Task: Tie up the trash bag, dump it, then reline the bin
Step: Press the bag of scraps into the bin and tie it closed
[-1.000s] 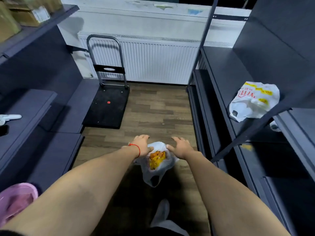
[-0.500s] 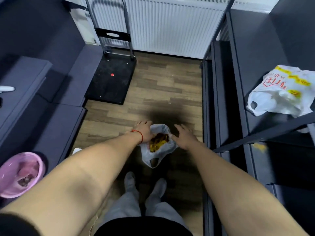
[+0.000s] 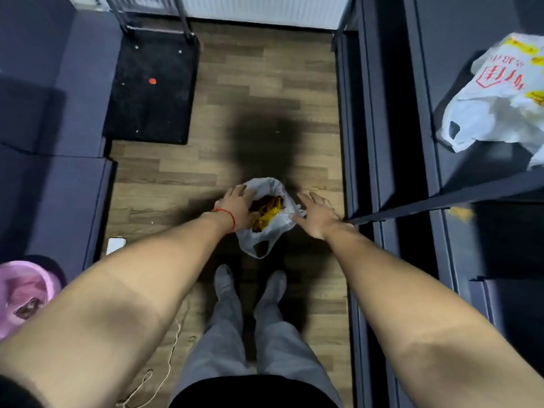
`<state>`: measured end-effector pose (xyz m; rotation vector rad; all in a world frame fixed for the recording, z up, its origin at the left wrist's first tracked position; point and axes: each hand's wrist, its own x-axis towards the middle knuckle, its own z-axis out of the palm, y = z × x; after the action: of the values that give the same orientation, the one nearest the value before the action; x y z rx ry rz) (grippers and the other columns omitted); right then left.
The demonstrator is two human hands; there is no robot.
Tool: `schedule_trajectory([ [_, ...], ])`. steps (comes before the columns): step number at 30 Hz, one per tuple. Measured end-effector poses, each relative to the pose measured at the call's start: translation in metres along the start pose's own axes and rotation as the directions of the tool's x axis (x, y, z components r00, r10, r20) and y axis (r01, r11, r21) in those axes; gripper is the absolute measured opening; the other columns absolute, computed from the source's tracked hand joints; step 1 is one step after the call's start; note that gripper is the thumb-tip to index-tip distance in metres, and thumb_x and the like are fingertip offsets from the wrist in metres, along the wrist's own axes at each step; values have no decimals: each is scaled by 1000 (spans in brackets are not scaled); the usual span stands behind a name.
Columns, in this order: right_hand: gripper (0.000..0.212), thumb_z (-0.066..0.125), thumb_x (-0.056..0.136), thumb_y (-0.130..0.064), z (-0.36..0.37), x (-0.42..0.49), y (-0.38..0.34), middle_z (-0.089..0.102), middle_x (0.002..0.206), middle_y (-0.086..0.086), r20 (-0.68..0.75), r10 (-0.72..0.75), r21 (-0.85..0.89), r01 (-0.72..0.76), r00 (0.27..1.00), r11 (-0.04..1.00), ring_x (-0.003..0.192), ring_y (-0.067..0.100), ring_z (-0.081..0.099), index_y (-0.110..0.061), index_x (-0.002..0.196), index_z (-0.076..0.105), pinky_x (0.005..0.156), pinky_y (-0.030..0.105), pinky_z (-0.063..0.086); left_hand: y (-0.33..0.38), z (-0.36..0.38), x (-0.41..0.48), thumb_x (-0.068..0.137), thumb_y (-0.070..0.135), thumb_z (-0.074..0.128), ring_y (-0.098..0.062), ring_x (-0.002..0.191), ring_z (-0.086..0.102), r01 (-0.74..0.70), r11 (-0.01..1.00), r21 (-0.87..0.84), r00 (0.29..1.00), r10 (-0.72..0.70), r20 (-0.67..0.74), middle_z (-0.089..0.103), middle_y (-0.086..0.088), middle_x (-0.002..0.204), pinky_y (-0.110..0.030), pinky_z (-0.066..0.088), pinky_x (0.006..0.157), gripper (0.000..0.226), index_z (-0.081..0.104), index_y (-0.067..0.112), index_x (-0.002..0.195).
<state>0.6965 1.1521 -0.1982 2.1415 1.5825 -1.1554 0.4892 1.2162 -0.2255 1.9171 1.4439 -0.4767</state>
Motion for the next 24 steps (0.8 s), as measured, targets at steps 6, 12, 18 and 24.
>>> schedule_trajectory([
  [6,72,46,94,-53,16,59,6,4,164,1,-29,10,-38,-11,1000,999,150,30,6,-36,154,9,120,49,16,-39,11,57,89,45,55,-25,148,4,17,999,31,1000,-17,-7,1,1,161,-54,22,115,74,14,36,150],
  [12,72,46,96,-52,56,127,17,-3,165,-1,-6,0,-3,0,1000,1000,151,30,-1,-38,154,5,122,46,9,-71,51,121,87,46,60,-29,147,5,33,999,-30,997,-35,-68,-4,-2,161,-55,25,111,81,11,36,150],
  [18,76,45,96,-53,112,198,42,-8,164,0,22,-13,-31,14,1000,999,151,31,-4,-35,155,2,122,47,8,-115,102,189,86,60,52,-37,146,0,56,998,33,997,-54,-46,-10,-6,161,-56,25,112,82,6,39,150],
  [24,76,42,95,-57,177,271,66,-12,164,-1,-5,7,-62,-8,1000,998,151,29,-9,-37,155,-1,121,52,7,-143,157,271,85,56,57,-36,146,1,-11,990,140,994,25,-102,-16,-5,160,-57,24,113,84,3,44,149],
])
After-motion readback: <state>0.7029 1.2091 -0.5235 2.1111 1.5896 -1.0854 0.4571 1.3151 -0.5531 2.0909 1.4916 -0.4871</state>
